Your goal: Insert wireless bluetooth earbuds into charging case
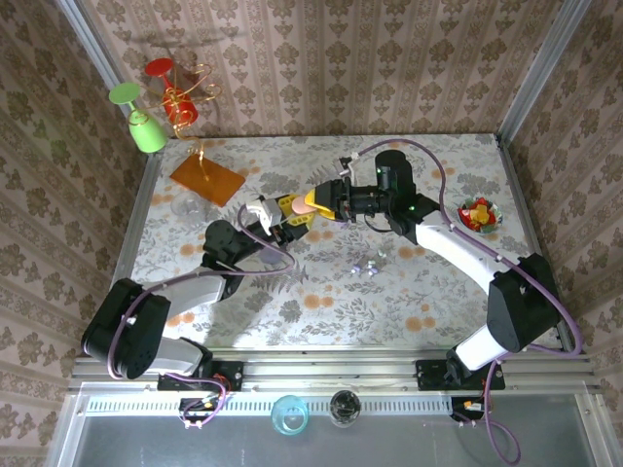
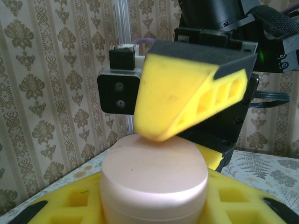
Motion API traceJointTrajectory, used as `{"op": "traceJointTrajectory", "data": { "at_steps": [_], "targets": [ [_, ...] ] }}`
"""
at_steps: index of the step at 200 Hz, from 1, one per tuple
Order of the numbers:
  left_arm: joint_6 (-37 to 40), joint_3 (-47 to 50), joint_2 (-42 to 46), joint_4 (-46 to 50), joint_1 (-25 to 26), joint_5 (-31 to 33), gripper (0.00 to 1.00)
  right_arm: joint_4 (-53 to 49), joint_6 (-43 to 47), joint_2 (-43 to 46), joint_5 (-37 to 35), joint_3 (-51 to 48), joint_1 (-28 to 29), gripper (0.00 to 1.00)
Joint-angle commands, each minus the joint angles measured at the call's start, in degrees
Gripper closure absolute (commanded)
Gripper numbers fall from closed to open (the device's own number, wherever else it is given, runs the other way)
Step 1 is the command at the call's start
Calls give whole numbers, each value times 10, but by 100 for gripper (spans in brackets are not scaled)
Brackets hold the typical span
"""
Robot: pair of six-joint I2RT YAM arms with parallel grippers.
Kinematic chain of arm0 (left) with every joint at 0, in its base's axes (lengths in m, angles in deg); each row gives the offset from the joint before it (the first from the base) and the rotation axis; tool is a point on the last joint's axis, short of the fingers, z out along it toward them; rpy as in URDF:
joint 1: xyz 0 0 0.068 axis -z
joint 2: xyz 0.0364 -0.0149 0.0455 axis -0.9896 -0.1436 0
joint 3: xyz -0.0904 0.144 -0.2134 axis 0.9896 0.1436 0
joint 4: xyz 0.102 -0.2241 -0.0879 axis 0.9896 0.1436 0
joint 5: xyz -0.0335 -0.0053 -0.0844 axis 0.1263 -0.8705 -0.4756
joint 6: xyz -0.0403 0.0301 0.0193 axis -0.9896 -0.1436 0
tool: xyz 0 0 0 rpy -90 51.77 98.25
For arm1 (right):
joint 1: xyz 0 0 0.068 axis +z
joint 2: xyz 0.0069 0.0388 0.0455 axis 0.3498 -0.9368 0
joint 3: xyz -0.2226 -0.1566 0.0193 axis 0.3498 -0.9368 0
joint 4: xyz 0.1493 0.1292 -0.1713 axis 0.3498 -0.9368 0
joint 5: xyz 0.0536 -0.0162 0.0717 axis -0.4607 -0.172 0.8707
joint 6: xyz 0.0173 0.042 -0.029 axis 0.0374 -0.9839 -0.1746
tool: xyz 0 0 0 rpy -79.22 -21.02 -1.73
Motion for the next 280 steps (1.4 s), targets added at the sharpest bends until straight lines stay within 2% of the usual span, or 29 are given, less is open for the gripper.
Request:
{"op": "traceJointTrajectory", "data": {
  "at_steps": [1,21,40,88,116,154,189,229,256,280],
  "targets": [
    [6,-12,-3,-17,3,-5,76,44,-23,6,18,-9,2,69],
    [10,-11,-6,-13,3,-6,75,46,-24,5,14,-13,1,76],
    [29,-8,1,17,2,-4,69,45,-21,8,-1,-21,-4,79],
    [128,8,74,210,2,15,21,-19,40,32,-90,-62,-41,81],
    [172,4,109,322,4,16,7,-73,87,28,-151,-91,-82,82],
    [220,-18,141,454,3,32,2,-139,159,7,-244,-112,-135,82],
    [246,-47,146,558,3,62,0,-134,181,-41,-268,-119,-164,82],
    [219,-57,143,599,3,127,0,-126,192,-107,-279,-113,-167,81],
    [141,-63,128,604,4,252,0,-115,190,-135,-280,-117,-168,80],
    [85,-96,98,670,4,346,0,-117,194,-140,-282,-120,-168,72]
  ]
}}
